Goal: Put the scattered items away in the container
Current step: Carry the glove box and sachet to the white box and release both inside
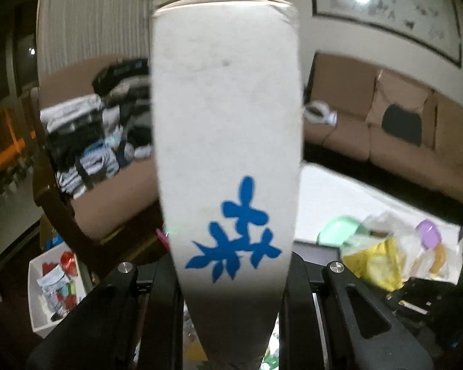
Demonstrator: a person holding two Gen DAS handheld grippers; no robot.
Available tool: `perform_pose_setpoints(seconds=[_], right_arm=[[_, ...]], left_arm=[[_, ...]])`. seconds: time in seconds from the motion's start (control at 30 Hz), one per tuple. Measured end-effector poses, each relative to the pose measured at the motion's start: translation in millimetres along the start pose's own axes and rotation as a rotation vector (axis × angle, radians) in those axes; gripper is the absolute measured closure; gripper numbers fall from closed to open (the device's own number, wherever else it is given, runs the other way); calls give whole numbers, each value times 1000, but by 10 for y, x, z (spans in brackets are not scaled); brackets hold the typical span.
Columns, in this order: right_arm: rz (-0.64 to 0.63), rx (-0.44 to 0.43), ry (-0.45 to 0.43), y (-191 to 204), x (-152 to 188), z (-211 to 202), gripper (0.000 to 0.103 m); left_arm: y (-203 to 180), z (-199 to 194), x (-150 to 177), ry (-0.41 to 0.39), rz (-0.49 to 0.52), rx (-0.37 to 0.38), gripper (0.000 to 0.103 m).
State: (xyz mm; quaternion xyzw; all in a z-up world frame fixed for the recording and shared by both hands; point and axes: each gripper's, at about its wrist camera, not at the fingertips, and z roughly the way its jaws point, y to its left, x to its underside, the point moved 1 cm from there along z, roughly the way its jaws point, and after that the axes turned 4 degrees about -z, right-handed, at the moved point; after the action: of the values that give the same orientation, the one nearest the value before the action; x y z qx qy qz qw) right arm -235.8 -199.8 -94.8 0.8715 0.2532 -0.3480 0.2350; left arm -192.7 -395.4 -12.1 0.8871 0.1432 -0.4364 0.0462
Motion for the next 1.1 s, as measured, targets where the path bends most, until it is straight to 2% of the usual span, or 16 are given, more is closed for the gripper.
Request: perform_pose_setpoints(seconds=[0.17, 0.3, 0.4, 0.5, 0.73, 0.93, 0.97, 1.0, 1.03, 1.07, 1.1], right_arm=[[48, -37, 81, -40, 157, 379, 100], [72, -52, 161, -44, 209, 661, 100], [71, -48, 202, -38, 288, 760, 100], [82, -40, 241, -45, 366, 856, 100], [97, -41, 261, -61, 386, 934, 99], [92, -29, 254, -70, 382, 902, 98], [95, -32, 247, -80, 386, 887, 98], [95, -36, 234, -94, 383, 849, 98], [96, -36, 224, -107, 377, 816, 98], [95, -34, 219, -112, 369, 799, 98], [93, -32, 216, -125, 356, 778, 98]], left_arm=[[106, 440, 71, 118, 2, -36, 87], [-200, 776, 196, 206, 55, -84, 87], [-197, 902, 280, 252, 46, -72, 87], [-307, 923, 326, 275, 44, -61, 87], [-405, 1040, 452, 292, 39, -29, 86], [-477, 1202, 521, 315, 39, -39, 79], [-492, 1217, 528, 318, 37, -46, 69], [-501, 1216, 527, 316, 36, -55, 53], [-517, 1197, 516, 307, 39, -63, 43], [-539, 1165, 504, 288, 47, -74, 27], [-550, 1135, 484, 272, 56, -83, 19]])
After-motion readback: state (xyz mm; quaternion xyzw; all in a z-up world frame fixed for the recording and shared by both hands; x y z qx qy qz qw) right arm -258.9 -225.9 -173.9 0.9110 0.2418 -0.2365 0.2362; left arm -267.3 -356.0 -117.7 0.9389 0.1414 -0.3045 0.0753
